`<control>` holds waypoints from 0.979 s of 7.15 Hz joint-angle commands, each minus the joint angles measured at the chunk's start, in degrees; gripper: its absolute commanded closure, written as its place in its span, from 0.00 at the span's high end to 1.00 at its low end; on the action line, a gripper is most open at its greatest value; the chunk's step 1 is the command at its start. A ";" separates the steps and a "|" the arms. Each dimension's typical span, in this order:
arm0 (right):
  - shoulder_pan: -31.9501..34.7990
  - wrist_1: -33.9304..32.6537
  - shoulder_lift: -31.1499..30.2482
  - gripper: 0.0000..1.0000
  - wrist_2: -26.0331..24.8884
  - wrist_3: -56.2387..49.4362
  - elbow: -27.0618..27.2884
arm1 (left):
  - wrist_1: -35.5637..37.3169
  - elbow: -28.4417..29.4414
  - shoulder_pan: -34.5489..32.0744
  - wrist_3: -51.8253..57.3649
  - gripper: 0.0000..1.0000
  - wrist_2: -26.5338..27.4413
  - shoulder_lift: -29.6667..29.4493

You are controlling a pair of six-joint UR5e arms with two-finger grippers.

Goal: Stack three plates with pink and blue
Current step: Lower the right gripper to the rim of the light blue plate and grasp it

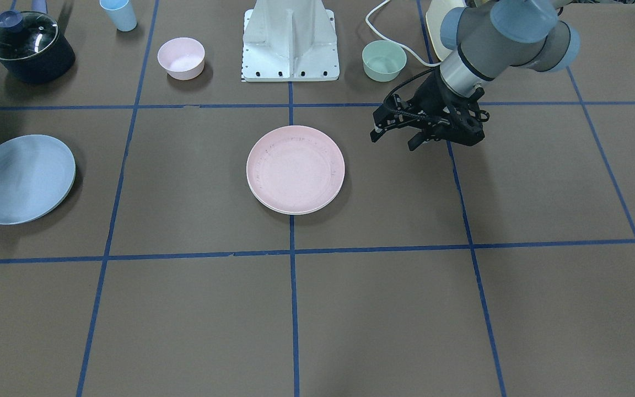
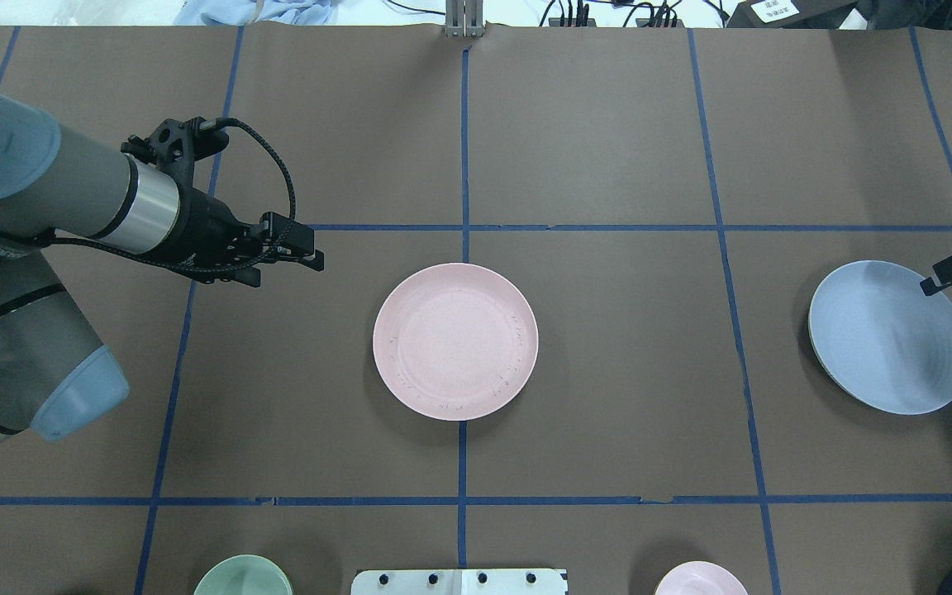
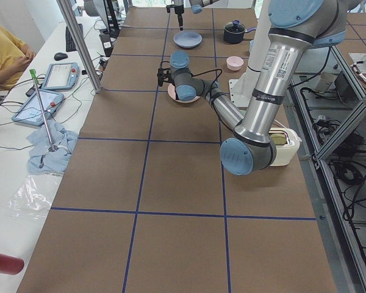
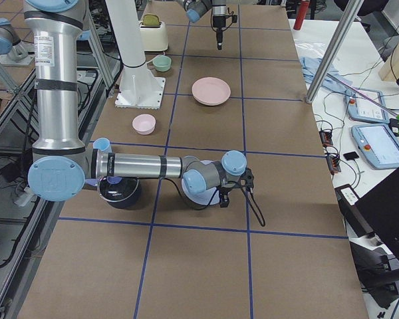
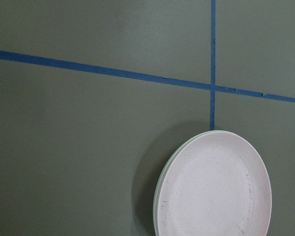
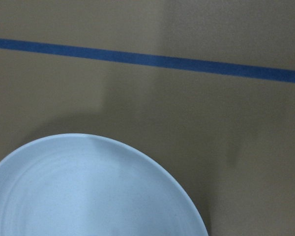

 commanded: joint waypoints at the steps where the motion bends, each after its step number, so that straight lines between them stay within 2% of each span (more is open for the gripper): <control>1: -0.92 4.19 -0.01 0.93 -0.27 0.17 -2.99 | 0.02 -0.11 -0.11 -0.03 1.00 -0.06 0.05; 2: -1.62 4.20 -0.01 0.92 -0.35 0.17 -3.08 | 0.02 -0.11 -0.11 -0.03 1.00 -0.06 0.05; 3: -1.89 4.11 -0.01 0.76 -0.35 0.17 -3.08 | 0.02 -0.11 -0.11 -0.03 1.00 -0.06 0.05; 4: -1.98 4.20 0.08 0.07 -0.27 0.17 -4.04 | 0.02 -0.11 -0.11 -0.03 1.00 -0.06 0.14; 5: -1.89 4.28 0.17 0.00 -0.18 -0.36 -4.83 | 0.02 -0.11 -0.11 -0.03 1.00 -0.06 0.05; 7: -1.89 4.55 0.17 0.00 -0.09 -0.36 -5.02 | 0.02 -0.29 -0.11 -0.03 1.00 -0.06 0.05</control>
